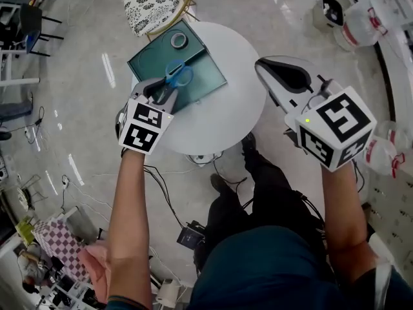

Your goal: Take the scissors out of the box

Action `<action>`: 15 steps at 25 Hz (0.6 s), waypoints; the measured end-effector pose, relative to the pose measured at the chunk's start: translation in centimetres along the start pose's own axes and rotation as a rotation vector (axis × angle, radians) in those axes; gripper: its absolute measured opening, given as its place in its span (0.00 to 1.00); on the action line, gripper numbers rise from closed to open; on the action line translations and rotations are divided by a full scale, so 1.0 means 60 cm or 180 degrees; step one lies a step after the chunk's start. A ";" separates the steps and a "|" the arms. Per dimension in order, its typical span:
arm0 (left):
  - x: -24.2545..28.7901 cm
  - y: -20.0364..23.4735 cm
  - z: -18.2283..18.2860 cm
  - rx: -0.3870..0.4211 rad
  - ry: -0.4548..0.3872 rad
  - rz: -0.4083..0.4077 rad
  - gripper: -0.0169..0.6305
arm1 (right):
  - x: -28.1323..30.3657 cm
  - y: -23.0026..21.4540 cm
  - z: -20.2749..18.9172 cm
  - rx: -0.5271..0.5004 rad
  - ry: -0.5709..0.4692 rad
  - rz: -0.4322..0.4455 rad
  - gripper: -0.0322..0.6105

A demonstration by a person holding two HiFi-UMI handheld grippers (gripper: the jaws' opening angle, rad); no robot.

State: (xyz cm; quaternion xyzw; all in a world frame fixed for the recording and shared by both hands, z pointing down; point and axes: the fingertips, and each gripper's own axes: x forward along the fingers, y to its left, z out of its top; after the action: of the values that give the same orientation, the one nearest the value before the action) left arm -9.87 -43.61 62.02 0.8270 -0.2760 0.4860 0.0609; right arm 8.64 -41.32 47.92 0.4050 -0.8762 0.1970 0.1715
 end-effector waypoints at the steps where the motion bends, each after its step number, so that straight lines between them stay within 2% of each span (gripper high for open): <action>1: -0.020 0.004 0.007 -0.0043 -0.0067 0.0040 0.25 | -0.005 0.009 0.013 -0.0034 -0.0032 0.0008 0.11; 8: -0.188 0.033 0.025 -0.0465 -0.0563 0.0304 0.25 | -0.030 0.093 0.094 -0.0306 -0.0190 0.0067 0.11; 15: -0.378 0.034 0.049 -0.0568 -0.1005 0.0531 0.25 | -0.061 0.196 0.168 -0.0604 -0.0263 0.0098 0.11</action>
State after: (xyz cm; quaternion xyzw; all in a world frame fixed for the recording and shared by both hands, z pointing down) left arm -17.19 -37.41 41.14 0.8585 -0.3917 0.3272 0.0494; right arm 0.34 -36.90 35.10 0.3812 -0.9034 0.0988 0.1697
